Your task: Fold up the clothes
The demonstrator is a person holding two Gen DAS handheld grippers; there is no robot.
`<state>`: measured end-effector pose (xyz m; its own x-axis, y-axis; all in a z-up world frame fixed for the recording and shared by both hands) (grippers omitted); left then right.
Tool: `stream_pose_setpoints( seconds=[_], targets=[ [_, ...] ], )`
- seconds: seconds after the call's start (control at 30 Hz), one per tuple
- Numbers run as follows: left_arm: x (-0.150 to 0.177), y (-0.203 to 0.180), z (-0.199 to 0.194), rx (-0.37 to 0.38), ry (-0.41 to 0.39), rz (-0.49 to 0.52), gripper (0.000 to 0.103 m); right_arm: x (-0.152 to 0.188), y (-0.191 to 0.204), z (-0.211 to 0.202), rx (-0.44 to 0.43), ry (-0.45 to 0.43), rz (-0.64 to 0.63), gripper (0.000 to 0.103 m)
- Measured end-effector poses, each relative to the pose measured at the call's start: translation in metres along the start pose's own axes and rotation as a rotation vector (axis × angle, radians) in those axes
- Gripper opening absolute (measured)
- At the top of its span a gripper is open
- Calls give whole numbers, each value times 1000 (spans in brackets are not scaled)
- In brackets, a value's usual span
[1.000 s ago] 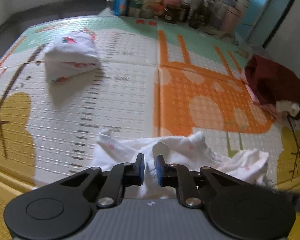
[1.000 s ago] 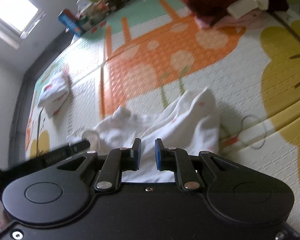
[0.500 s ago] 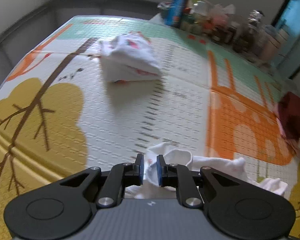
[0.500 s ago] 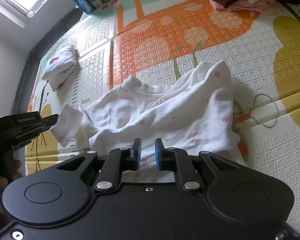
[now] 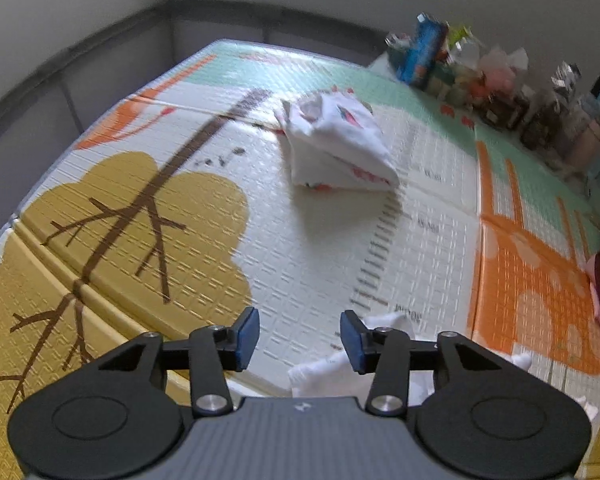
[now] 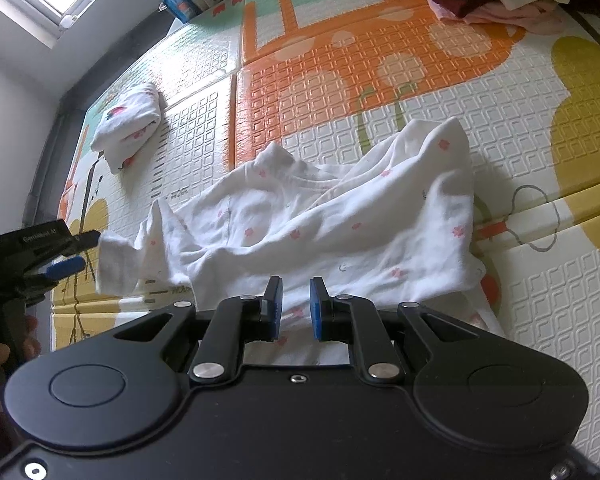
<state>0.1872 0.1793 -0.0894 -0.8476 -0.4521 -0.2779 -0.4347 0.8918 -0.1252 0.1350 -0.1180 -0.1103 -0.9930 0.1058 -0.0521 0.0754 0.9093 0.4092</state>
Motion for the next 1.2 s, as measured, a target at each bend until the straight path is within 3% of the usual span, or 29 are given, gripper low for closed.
stream_pose_setpoints(
  seconds=[0.23,0.7,0.87,1.2],
  targets=[
    [8,-11,-12,48,4,62,53,7,-1,-3,-3,8,-11,13],
    [95,-66,6,100,128,324,57,26,-14,5,18,52,-23,13],
    [119,-73,16,95,175,370,62,32,-18,10,32,64,-23,20],
    [136,-76,42,84,237,391,61,42,-23,23,62,91,-36,20]
  ],
)
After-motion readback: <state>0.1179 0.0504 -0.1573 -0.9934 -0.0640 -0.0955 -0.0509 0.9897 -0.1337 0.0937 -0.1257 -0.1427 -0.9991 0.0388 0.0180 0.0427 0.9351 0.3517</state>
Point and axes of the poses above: each gripper's, at about its wrist camera, not at the fingertips, and z roughly the way its jaws point, y to its left, x to its underside, the point moved 10 cm from there along z, roughly the way its jaws point, and after that the axes turned 15 degrees about y, right-handed, at the moved point
